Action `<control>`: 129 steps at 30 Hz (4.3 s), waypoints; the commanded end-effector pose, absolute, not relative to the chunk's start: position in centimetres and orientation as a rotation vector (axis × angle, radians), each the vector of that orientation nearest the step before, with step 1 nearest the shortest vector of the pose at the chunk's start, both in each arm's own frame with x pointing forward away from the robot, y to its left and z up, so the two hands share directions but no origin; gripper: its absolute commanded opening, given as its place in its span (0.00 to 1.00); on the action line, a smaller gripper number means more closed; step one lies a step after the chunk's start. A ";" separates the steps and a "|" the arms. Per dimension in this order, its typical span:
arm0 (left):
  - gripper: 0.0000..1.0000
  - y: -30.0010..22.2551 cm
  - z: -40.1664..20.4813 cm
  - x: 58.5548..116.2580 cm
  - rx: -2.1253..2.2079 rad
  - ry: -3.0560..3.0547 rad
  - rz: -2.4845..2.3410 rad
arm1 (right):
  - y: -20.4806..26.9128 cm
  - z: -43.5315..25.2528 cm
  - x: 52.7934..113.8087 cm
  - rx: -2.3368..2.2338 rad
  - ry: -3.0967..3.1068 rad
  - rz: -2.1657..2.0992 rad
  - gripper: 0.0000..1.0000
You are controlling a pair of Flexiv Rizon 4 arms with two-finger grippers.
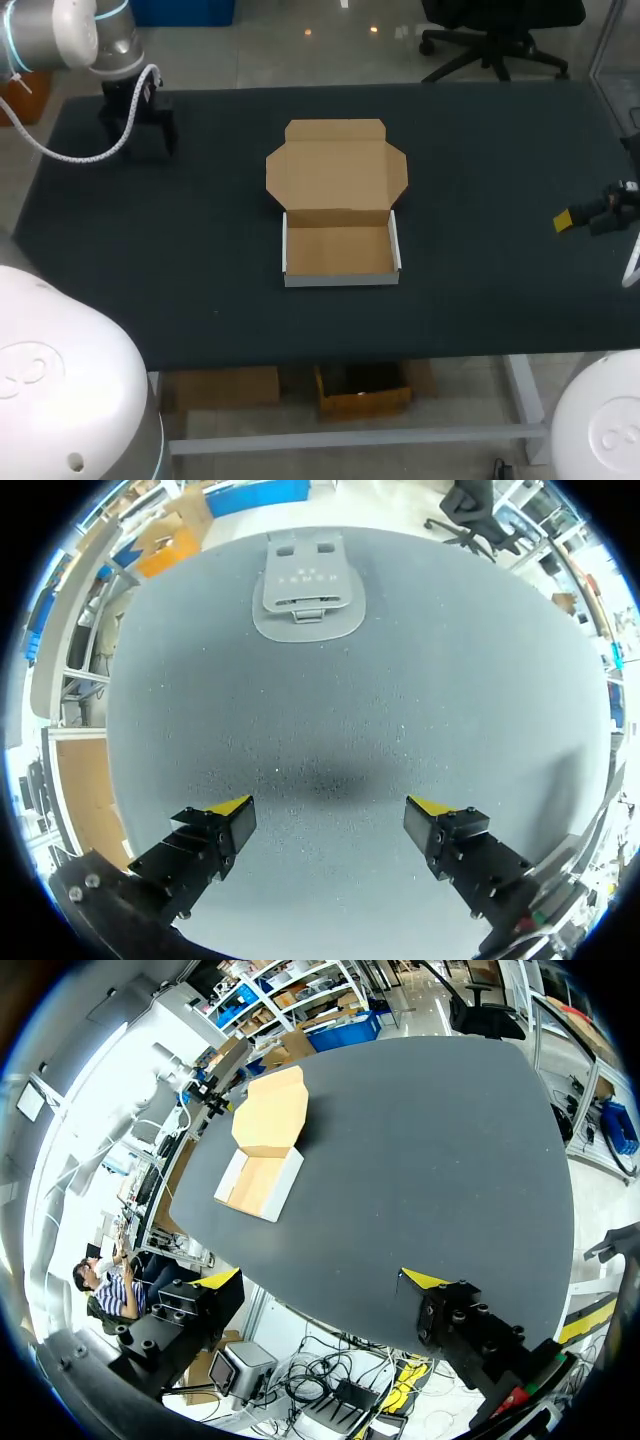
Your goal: Assemble the packaging by folding the flat box into shape, placing the metal phone stand inside, and closing the box properly
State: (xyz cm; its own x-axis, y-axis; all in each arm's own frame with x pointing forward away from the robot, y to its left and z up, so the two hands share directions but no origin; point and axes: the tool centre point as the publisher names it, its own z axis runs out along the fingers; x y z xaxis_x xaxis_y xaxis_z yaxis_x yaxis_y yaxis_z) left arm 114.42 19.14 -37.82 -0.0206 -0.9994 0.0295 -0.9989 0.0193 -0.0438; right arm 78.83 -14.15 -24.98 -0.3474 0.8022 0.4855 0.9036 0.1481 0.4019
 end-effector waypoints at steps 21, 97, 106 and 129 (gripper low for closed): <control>1.00 20.1 -38.8 118.6 -2.190 2.250 -0.073 | -14.2 -24.9 78.7 -1.692 -2.256 -0.975 1.00; 1.00 20.3 -39.2 123.1 -2.185 2.280 -0.051 | -14.2 -24.9 78.7 -1.692 -2.256 -0.975 1.00; 1.00 20.3 -39.2 123.1 -2.185 2.280 -0.051 | -14.2 -24.9 78.7 -1.692 -2.256 -0.975 1.00; 1.00 20.3 -39.2 123.1 -2.187 2.278 -0.051 | -14.2 -24.9 78.7 -1.692 -2.256 -0.975 1.00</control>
State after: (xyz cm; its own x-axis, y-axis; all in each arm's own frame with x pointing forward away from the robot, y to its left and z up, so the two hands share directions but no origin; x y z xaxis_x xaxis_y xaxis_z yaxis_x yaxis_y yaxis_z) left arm 122.34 20.18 -39.03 -0.0432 -0.9985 0.0339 -0.9947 0.0398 -0.0944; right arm 78.83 -14.15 -24.98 -0.3474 0.8023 0.4855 0.9036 0.1481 0.4019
